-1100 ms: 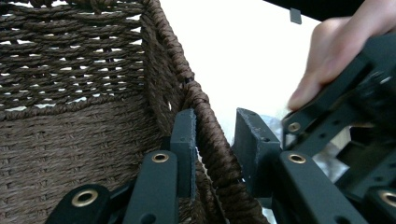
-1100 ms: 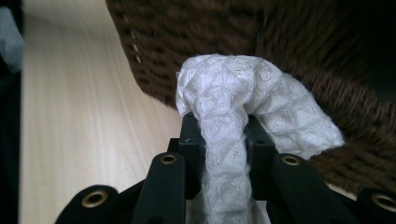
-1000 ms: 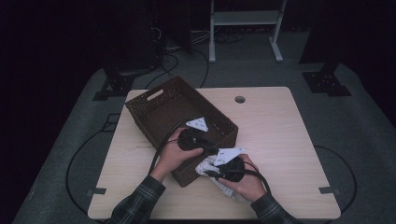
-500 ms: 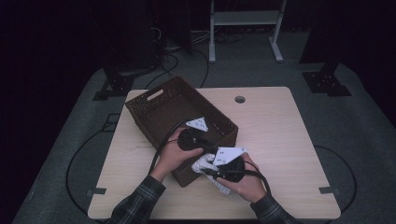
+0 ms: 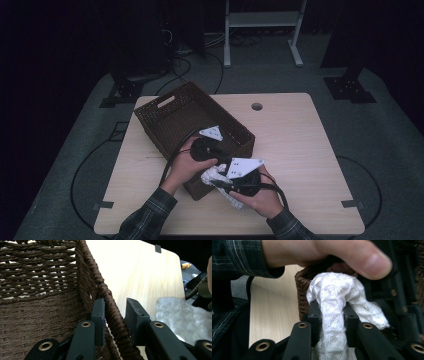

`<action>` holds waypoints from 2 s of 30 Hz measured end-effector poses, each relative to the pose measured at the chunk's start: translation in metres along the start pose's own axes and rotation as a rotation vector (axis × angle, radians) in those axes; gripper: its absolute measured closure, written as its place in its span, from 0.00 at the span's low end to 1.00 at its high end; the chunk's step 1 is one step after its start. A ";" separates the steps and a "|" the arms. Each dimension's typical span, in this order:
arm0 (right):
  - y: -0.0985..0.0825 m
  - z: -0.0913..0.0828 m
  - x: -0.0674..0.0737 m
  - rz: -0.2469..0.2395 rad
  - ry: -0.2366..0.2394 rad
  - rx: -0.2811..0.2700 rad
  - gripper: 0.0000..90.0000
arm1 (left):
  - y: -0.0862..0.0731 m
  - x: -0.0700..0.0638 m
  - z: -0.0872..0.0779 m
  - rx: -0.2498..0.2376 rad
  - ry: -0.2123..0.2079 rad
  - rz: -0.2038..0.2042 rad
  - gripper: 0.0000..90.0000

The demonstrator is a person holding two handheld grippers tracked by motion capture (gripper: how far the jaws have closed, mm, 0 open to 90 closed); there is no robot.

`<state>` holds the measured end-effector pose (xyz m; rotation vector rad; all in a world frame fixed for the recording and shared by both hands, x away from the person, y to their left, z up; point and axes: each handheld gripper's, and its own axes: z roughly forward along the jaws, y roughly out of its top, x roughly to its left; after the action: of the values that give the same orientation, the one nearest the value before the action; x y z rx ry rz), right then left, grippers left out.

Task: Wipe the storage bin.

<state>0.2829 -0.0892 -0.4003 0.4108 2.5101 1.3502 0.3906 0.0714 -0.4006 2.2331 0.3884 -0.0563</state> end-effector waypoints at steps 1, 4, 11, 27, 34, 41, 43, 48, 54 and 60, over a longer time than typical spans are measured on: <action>0.000 0.002 0.000 -0.001 0.001 0.008 0.81 | 0.000 0.000 0.000 -0.001 0.000 0.000 0.77; -0.004 0.007 0.001 -0.001 0.008 0.027 0.81 | 0.000 0.000 0.000 -0.003 0.000 -0.003 0.77; -0.013 0.020 0.000 0.003 0.014 0.070 0.82 | 0.000 0.000 0.000 -0.004 0.001 0.000 0.77; -0.037 0.055 0.006 -0.032 0.033 0.203 0.82 | 0.000 0.000 0.000 0.001 0.002 0.001 0.77; -0.047 0.066 0.007 -0.037 0.033 0.284 0.82 | 0.000 0.000 0.000 0.001 0.002 0.002 0.77; -0.044 0.065 0.010 -0.042 0.040 0.284 0.82 | 0.000 0.000 0.000 0.000 0.001 0.002 0.77; -0.040 0.063 0.012 -0.054 0.047 0.276 0.82 | 0.000 0.000 0.000 -0.003 0.001 0.001 0.77; -0.029 0.056 0.018 -0.068 0.059 0.220 0.82 | 0.000 0.000 0.000 -0.003 0.000 0.001 0.77; -0.014 0.040 0.020 -0.068 0.062 0.133 0.82 | 0.000 0.000 0.000 0.003 -0.001 0.002 0.77; 0.000 0.029 0.026 -0.090 0.061 0.076 0.82 | 0.000 0.000 0.000 0.000 -0.001 0.001 0.77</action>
<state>0.2688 -0.0578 -0.4184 0.2714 2.6024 1.2554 0.3909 0.0712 -0.4007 2.2329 0.3862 -0.0570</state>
